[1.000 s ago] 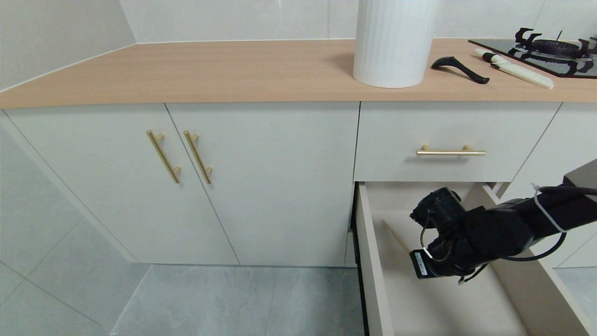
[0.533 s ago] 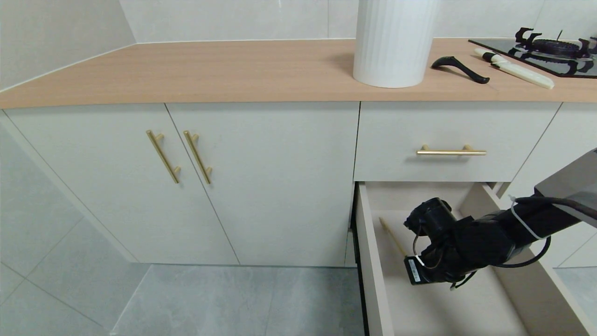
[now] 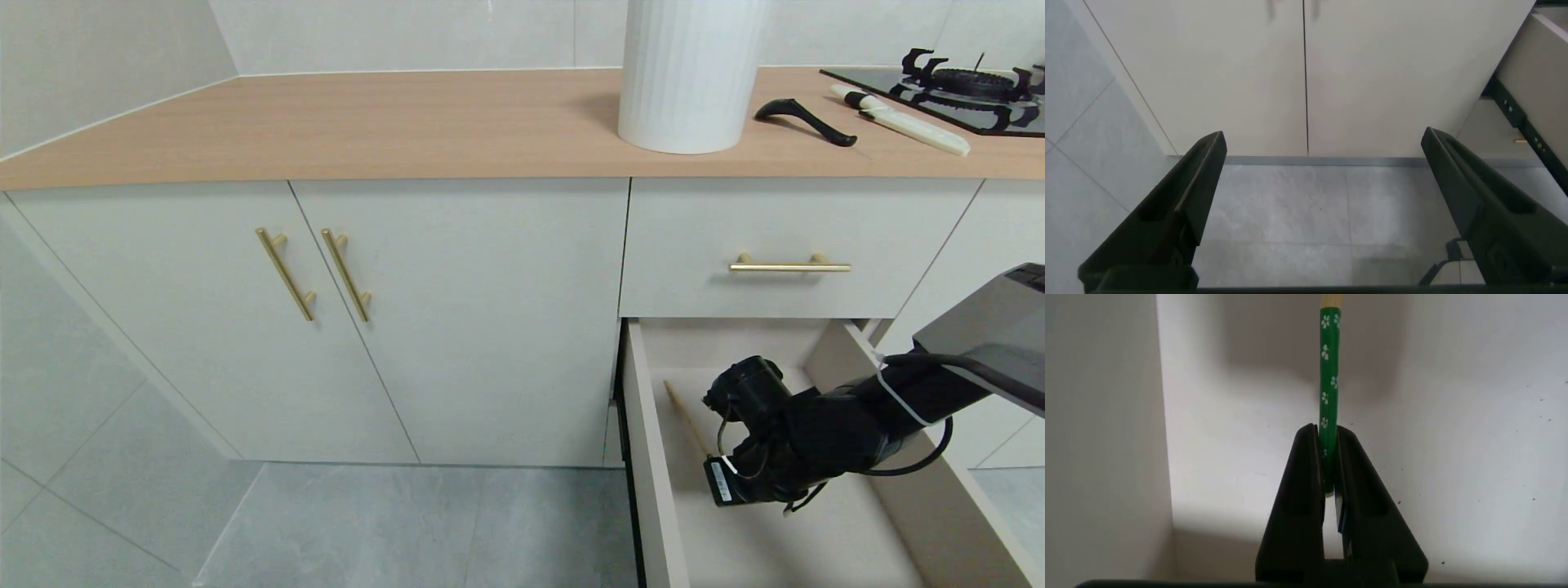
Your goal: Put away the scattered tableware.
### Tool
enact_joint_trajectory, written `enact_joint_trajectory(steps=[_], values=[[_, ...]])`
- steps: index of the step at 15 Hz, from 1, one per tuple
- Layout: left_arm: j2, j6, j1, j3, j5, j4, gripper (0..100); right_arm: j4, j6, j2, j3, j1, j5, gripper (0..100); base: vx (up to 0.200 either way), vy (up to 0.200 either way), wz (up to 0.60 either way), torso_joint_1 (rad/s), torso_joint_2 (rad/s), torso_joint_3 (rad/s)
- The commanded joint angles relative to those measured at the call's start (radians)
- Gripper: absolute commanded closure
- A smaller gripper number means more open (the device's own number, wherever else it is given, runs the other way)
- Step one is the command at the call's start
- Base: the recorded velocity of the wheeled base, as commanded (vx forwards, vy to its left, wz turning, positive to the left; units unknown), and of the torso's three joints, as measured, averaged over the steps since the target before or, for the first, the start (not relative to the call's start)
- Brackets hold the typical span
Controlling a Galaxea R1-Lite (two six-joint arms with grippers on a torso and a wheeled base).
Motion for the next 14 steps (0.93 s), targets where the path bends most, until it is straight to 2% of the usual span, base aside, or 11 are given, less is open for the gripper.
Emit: enact_joint_trajectory(steps=[1, 7, 12, 14], values=[[0.001, 0.000, 0.000, 0.000, 0.000, 0.000, 0, 0.000, 0.001, 0.002, 0.000, 0.001, 0.000, 0, 0.000, 0.000, 0.00, 0.000, 0.00, 0.000], [0.001, 0.000, 0.000, 0.000, 0.000, 0.000, 0, 0.000, -0.001, -0.010, 0.003, 0.001, -0.006, 0, 0.000, 0.000, 0.00, 0.000, 0.00, 0.000], [0.001, 0.000, 0.000, 0.000, 0.000, 0.000, 0, 0.003, -0.002, -0.230, 0.046, 0.008, -0.013, 0, 0.000, 0.000, 0.00, 0.000, 0.00, 0.000], [0.001, 0.000, 0.000, 0.000, 0.000, 0.000, 0, 0.003, -0.016, -0.346, 0.059, -0.024, -0.013, 0, 0.000, 0.000, 0.00, 0.000, 0.00, 0.000]])
